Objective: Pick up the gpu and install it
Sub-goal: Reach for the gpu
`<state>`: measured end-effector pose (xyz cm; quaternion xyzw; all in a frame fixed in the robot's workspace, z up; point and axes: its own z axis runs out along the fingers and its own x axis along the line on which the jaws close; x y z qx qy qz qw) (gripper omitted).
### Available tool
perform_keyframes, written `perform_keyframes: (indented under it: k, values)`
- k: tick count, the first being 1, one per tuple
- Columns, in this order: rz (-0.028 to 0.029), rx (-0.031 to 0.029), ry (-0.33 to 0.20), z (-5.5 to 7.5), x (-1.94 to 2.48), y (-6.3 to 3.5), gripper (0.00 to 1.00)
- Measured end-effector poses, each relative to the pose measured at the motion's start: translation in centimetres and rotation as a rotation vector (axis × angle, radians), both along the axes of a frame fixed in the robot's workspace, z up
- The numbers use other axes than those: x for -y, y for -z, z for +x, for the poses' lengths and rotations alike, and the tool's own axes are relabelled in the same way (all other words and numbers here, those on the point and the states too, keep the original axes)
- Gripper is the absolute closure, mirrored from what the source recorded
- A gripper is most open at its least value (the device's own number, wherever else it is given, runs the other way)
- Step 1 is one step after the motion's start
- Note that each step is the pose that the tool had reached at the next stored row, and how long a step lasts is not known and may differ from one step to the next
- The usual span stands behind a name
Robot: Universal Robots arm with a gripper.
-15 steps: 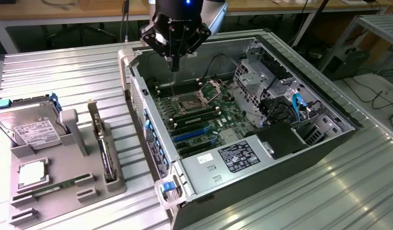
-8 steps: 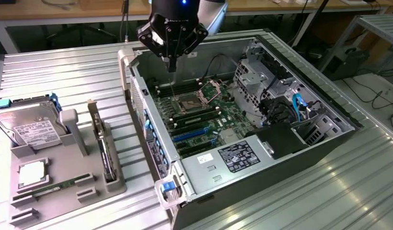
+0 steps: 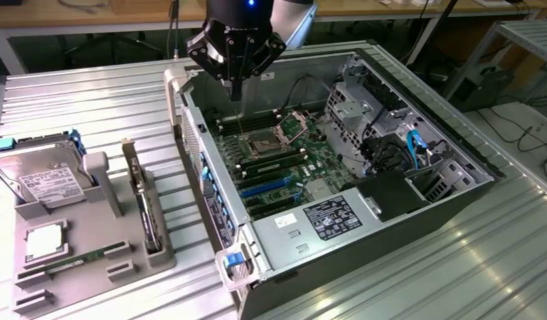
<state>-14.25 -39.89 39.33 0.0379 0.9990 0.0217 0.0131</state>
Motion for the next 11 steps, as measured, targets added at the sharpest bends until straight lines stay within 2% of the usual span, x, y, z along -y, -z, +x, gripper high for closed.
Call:
perform_keyframes:
  k: [11]
  values:
    - [0.0,0.0,0.0,-1.2,0.0,0.0,0.89]
